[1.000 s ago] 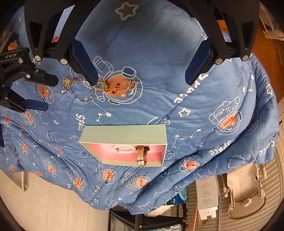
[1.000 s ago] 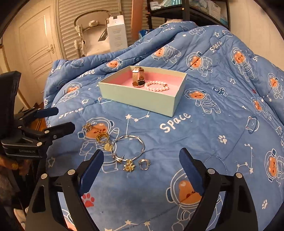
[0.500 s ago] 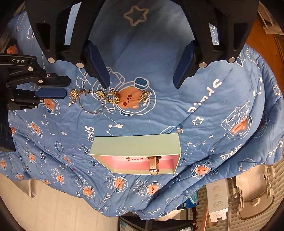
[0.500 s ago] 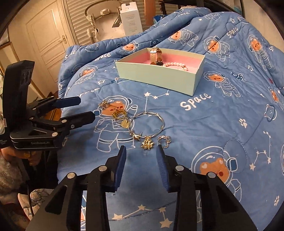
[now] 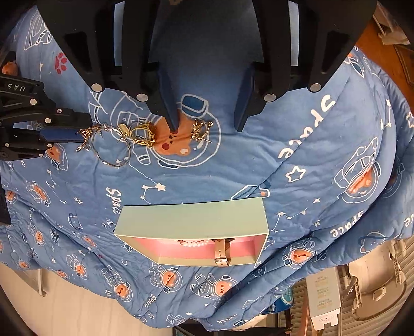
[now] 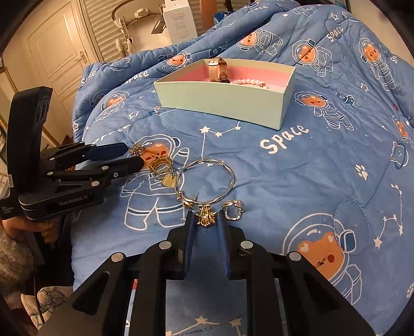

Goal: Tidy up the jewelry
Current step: 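Grasp a gold charm with the right tool while the left tool grasps another gold charm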

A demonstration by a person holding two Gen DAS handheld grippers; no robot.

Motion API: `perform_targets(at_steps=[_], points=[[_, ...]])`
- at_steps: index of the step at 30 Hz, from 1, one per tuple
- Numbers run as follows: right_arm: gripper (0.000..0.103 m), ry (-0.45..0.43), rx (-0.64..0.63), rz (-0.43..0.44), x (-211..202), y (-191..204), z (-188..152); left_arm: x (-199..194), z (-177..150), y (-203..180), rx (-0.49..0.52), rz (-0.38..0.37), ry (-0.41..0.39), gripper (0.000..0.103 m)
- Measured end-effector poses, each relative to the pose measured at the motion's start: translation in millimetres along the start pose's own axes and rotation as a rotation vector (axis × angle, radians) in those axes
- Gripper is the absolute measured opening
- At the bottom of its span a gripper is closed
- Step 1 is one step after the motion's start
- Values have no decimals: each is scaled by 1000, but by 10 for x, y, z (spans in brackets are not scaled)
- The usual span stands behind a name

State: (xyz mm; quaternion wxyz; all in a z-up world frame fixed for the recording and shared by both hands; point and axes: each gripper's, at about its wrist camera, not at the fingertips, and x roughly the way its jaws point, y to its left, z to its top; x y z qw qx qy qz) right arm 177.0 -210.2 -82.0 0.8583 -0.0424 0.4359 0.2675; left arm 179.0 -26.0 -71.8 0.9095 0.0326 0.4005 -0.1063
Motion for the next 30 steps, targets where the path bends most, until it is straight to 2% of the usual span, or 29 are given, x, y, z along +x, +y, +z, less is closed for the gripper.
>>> perform_targets(at_steps=[5, 7, 12, 22, 30], points=[[17, -3, 2, -4, 25, 0, 29, 51, 48, -21, 14, -4, 0, 34], [17, -4, 1, -5, 26, 1, 32, 55, 59, -29, 15, -10, -2, 26], [17, -7, 5, -4, 18, -7, 35, 31, 45, -43, 10, -28, -8, 16], [17, -13, 19, 6, -73, 2, -17, -131, -25, -36, -35, -67, -27, 16], [17, -45, 29, 60, -211, 55, 20, -282, -1, -45, -60, -105, -47, 16]])
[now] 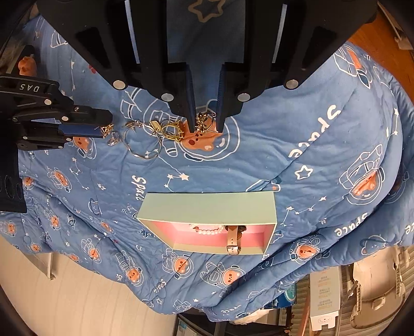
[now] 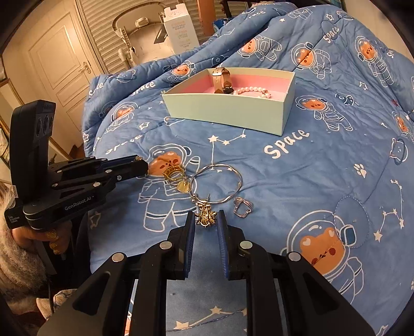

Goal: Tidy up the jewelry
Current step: 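Grasp a gold charm with the right tool while the left tool grasps another gold charm, then carry both gold charms into the pink box and open both tools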

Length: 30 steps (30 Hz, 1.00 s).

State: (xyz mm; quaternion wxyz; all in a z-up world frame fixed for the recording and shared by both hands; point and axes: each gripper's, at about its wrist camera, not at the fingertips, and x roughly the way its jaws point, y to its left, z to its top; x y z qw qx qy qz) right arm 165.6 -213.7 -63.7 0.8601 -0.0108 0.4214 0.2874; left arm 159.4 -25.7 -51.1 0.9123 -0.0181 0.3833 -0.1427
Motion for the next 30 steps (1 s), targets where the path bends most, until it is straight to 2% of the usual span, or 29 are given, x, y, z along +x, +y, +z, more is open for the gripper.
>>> perform_targets(at_steps=[7, 20, 30], points=[[17, -39, -16, 22, -74, 43, 231, -20, 215, 3, 9, -17, -11, 16], [17, -99, -80, -10, -6, -64, 948, 196, 966, 207, 0, -36, -4, 16], [17, -52, -83, -59, 340, -332, 1562, 684, 1495, 329, 36, 9, 97, 16]])
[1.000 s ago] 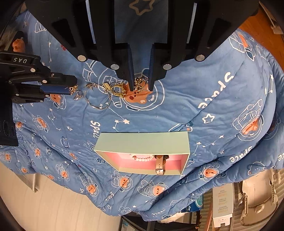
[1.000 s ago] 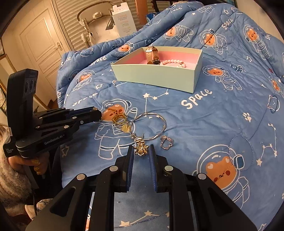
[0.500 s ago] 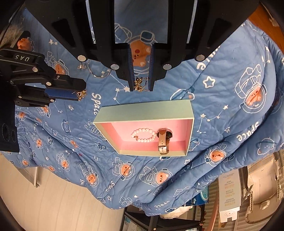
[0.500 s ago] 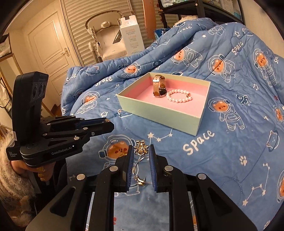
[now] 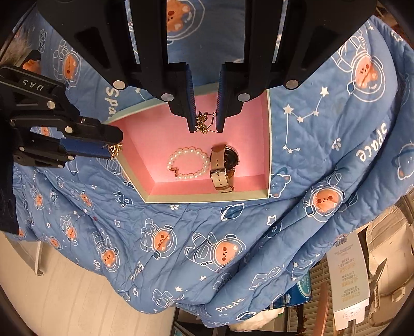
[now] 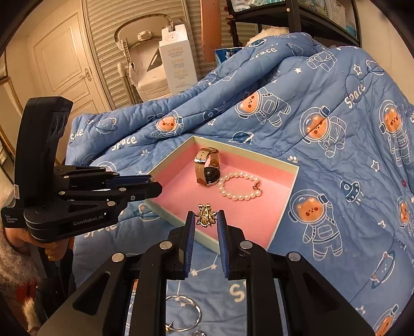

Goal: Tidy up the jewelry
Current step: 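Carry both gold charms into the pink box and open both tools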

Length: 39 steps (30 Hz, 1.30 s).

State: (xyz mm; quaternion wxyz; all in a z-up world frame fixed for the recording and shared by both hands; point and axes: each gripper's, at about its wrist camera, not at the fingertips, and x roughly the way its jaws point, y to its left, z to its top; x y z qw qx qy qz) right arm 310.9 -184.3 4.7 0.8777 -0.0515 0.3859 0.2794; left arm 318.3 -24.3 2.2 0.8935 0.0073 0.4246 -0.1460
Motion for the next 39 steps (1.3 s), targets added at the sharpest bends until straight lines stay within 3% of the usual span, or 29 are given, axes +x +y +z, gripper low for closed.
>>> perform_targets(at_steps=[8, 17, 31, 35, 38, 39], points=[[17, 104, 43, -16, 581, -239, 262, 401, 134, 81, 0, 2, 118, 16], [17, 185, 47, -20, 999, -336, 404, 672, 153, 100, 18, 24, 185, 16], [17, 255, -17, -56, 1228, -299, 411, 752, 152, 21, 88, 91, 200, 16], [18, 269, -28, -64, 1240, -291, 395, 716, 166, 32, 80, 80, 199, 16], [28, 262, -32, -62, 1229, -281, 395, 686, 176, 22, 87, 86, 190, 28], [32, 255, -37, -59, 1212, -274, 397, 664, 178, 16, 94, 95, 182, 39]])
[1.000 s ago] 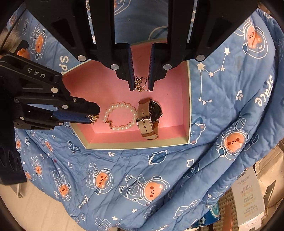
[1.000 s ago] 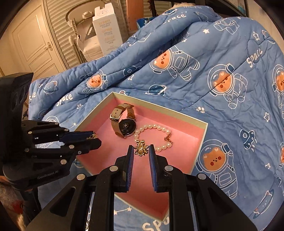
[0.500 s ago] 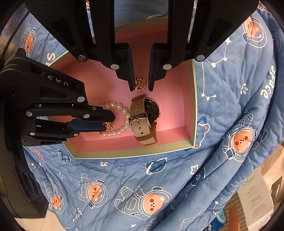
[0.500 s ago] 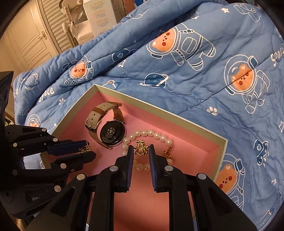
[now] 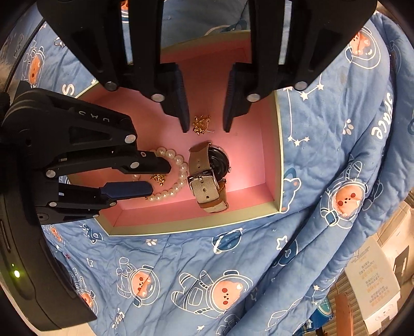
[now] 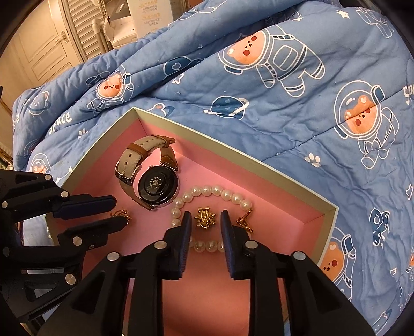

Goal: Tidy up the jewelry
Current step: 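Carry both gold charms into the pink box and open both tools, then grasp the gold ring with the left tool while the right tool grasps the small silver ring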

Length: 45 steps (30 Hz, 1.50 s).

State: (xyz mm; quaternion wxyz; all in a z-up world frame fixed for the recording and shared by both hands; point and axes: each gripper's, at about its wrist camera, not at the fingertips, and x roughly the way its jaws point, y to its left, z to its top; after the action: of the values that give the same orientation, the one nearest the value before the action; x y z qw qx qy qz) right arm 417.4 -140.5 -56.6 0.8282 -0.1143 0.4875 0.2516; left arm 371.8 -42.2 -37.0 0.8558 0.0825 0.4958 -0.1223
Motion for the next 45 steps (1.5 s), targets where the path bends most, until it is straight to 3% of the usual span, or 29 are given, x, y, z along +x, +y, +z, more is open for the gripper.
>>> perform_targets(at_steps=[1, 5, 8, 10, 14, 18, 26, 38, 41, 45], points=[[35, -6, -4, -3, -3, 18, 11, -37, -7, -3, 6, 12, -13, 47], [35, -36, -6, -11, -93, 28, 22, -238, -13, 6, 8, 9, -64, 53], [36, -96, 6, -25, -255, 5, -20, -490, -100, 48, -3, 20, -135, 71], [46, -146, 19, -35, -409, -6, -93, -657, -215, 94, -15, 30, -187, 83], [59, -237, 31, -49, -744, -4, -351, -866, -559, 207, -83, 20, -251, 91], [69, -275, 60, -27, -974, 23, -708, -932, -958, 182, -115, -3, -262, 91], [70, -292, 53, -36, -1197, 263, -1343, -974, -1568, -154, -109, -14, -287, 92], [69, -233, 80, -25, -1210, 381, -2068, -904, -1887, -608, -48, -54, -290, 92], [65, -213, 99, -18, -1176, 372, -2177, -883, -1930, -675, -26, -46, -291, 91], [57, -193, 111, -10, -1111, 386, -2271, -830, -1968, -733, -8, -38, -278, 78]])
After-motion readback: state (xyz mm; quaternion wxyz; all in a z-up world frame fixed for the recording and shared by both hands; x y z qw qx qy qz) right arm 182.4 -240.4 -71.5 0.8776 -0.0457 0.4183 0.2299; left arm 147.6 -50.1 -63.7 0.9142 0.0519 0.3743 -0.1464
